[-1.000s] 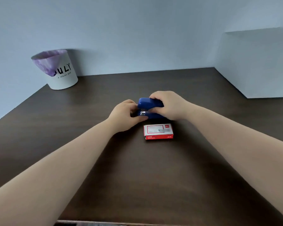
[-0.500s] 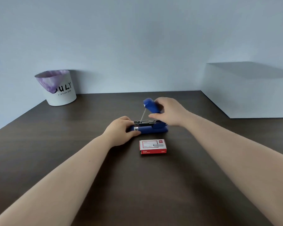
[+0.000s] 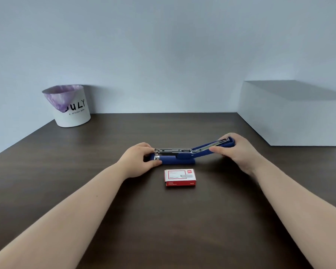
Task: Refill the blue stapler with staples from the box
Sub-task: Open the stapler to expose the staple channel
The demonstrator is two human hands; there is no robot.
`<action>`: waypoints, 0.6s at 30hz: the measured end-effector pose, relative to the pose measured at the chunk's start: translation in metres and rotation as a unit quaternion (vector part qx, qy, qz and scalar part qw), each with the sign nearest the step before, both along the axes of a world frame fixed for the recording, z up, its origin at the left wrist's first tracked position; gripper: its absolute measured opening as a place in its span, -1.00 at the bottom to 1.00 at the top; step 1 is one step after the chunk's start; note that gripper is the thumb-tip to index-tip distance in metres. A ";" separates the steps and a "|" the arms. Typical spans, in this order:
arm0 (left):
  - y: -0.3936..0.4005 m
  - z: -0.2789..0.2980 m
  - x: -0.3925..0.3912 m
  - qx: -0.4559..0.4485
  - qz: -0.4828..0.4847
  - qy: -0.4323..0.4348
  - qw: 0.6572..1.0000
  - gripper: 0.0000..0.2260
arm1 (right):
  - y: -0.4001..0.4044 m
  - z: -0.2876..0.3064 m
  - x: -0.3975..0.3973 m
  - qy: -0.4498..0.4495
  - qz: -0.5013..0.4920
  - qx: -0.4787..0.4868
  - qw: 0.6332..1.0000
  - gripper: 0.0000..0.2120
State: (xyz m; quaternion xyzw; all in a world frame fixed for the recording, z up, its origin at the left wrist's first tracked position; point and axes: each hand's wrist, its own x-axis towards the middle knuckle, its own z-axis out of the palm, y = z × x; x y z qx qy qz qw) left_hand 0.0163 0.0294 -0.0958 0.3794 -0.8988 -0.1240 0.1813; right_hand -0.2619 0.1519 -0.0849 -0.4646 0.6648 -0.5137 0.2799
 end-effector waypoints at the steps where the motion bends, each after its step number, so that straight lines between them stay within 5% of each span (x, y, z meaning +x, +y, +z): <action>1: 0.000 0.000 0.003 0.000 0.001 -0.001 1.000 -0.71 | 0.000 0.000 -0.001 0.086 -0.002 0.031 0.996 -0.69; 3: 0.003 0.000 0.008 0.000 0.007 -0.002 1.000 -0.71 | 0.001 0.000 0.001 0.172 0.013 0.072 0.982 -0.69; 8: 0.013 -0.001 0.008 0.012 0.021 0.012 1.000 -0.61 | 0.003 -0.001 0.005 0.210 0.024 0.065 0.975 -0.67; 13: 0.046 0.009 0.000 -0.113 0.040 0.177 0.977 -0.49 | 0.005 0.001 0.024 0.298 -0.048 -0.052 0.952 -0.68; 18: 0.071 0.020 -0.020 0.002 -0.092 -0.053 0.994 -0.37 | 0.011 0.006 0.061 0.249 0.024 -0.061 0.966 -0.84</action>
